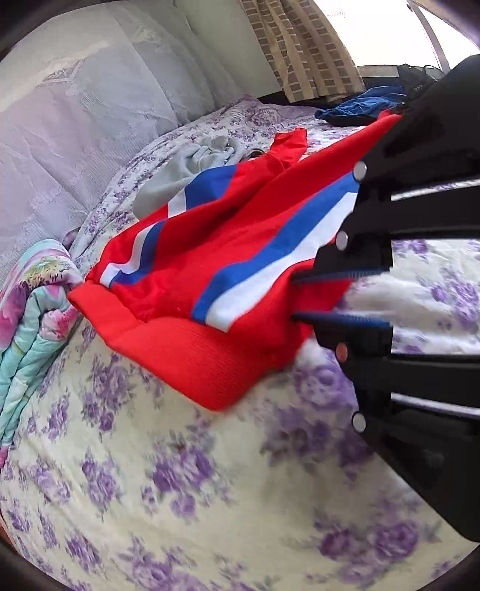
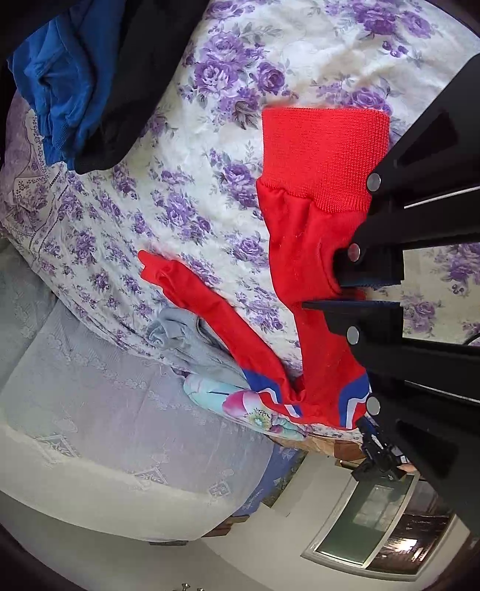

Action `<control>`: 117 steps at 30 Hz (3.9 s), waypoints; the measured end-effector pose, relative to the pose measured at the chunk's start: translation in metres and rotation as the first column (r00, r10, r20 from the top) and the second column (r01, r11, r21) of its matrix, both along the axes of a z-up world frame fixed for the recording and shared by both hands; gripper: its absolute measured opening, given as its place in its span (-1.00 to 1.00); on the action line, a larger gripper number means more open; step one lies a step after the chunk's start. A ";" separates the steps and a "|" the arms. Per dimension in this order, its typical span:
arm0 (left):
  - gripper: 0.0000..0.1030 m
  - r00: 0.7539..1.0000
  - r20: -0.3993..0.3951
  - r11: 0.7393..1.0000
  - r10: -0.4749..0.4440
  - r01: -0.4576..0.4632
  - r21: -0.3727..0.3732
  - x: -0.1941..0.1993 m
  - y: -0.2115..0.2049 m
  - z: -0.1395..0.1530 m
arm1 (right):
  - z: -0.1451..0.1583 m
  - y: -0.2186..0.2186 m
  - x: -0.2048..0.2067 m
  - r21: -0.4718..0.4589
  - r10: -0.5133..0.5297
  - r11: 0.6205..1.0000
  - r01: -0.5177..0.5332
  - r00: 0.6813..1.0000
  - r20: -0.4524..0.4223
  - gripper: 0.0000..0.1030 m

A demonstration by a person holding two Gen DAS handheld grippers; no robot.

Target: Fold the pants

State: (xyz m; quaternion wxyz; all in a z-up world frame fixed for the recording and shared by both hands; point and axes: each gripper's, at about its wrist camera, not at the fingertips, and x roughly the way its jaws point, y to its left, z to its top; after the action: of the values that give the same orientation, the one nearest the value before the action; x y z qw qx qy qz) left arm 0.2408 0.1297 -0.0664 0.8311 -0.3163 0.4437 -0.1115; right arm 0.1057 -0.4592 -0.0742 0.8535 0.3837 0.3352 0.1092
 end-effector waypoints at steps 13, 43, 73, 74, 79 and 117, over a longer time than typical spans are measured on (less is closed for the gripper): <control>-0.95 0.992 0.092 0.996 0.090 -0.088 -0.025 -0.034 0.024 0.048 | 0.009 0.005 -0.007 -0.001 0.020 1.000 -0.020 1.000 0.021 -0.90; 0.36 0.981 0.174 0.972 0.080 -0.116 0.205 -0.151 0.029 0.070 | 0.026 0.026 -0.083 -0.354 0.055 0.933 -0.071 0.997 -0.056 -0.38; 0.62 0.962 0.072 0.939 0.264 -0.274 0.209 -0.002 0.070 0.025 | -0.013 -0.009 0.231 -0.032 -0.120 0.993 0.117 0.985 -0.122 0.04; 0.63 0.963 0.069 0.939 0.262 -0.271 0.211 -0.001 0.070 0.023 | -0.018 -0.005 0.236 -0.029 -0.093 0.996 0.090 0.988 -0.123 -0.46; 0.64 0.963 0.083 0.937 0.255 -0.267 0.224 -0.002 0.069 0.025 | 0.015 0.012 0.202 -0.118 -0.042 0.992 0.042 0.999 0.008 -0.84; -0.82 0.980 0.077 0.974 0.184 -0.192 0.117 0.055 0.083 0.051 | 0.034 -0.037 0.116 -0.216 -0.130 0.970 0.111 0.988 -0.079 0.27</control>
State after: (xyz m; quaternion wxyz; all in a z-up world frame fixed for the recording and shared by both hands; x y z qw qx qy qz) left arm 0.2956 0.2123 -0.0153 0.8701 -0.3008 0.3902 -0.0150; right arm 0.2214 -0.4965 -0.0400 0.8779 0.3155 0.3603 0.0031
